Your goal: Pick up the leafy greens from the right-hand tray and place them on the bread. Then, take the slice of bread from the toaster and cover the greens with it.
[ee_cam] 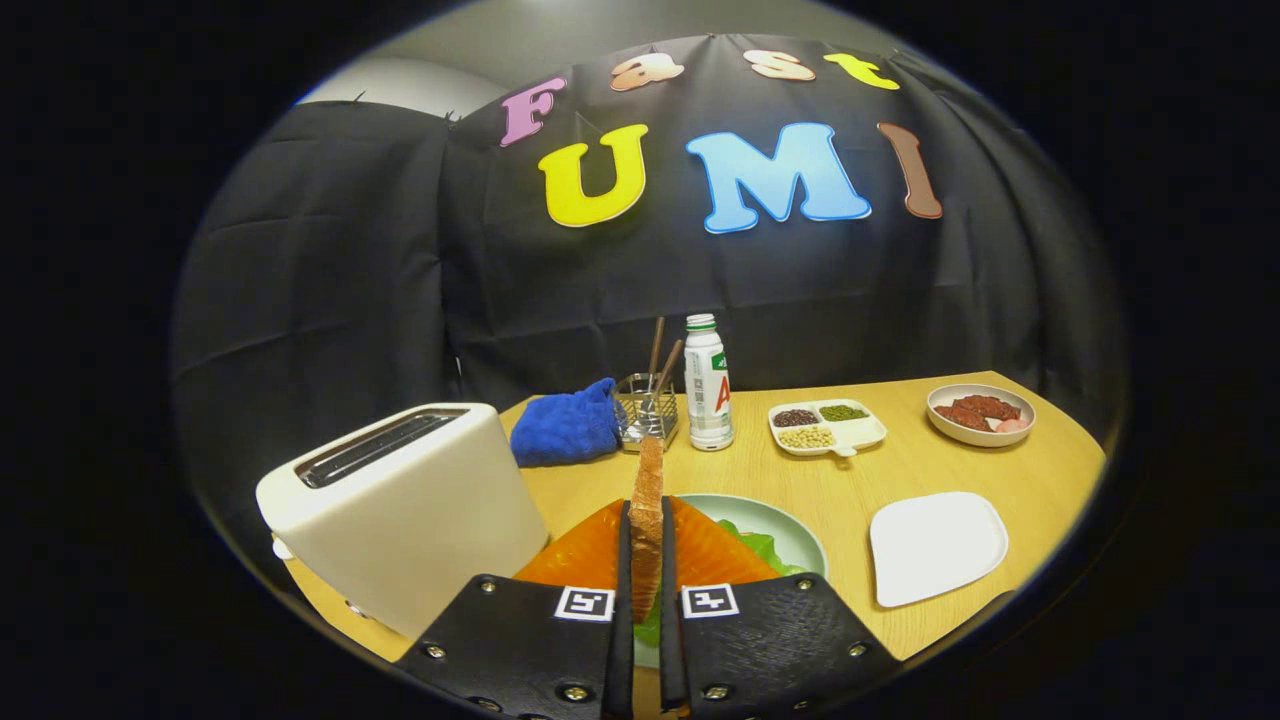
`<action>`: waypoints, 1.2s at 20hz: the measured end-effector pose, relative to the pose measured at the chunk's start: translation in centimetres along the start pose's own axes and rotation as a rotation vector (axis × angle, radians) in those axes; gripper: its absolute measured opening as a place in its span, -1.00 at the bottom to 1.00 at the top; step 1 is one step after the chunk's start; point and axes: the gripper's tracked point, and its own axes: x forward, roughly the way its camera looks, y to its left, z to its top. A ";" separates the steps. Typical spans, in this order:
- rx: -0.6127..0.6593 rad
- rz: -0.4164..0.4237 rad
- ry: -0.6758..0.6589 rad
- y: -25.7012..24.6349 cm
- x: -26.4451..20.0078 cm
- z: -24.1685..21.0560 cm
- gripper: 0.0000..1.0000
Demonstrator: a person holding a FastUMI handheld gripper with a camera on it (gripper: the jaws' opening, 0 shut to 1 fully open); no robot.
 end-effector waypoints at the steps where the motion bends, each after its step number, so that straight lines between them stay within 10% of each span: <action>1: -0.019 -0.006 0.002 -0.2 -0.2 -0.3 -0.79; 24: -0.118 -0.138 -0.118 -8.5 -3.1 2.5 0.08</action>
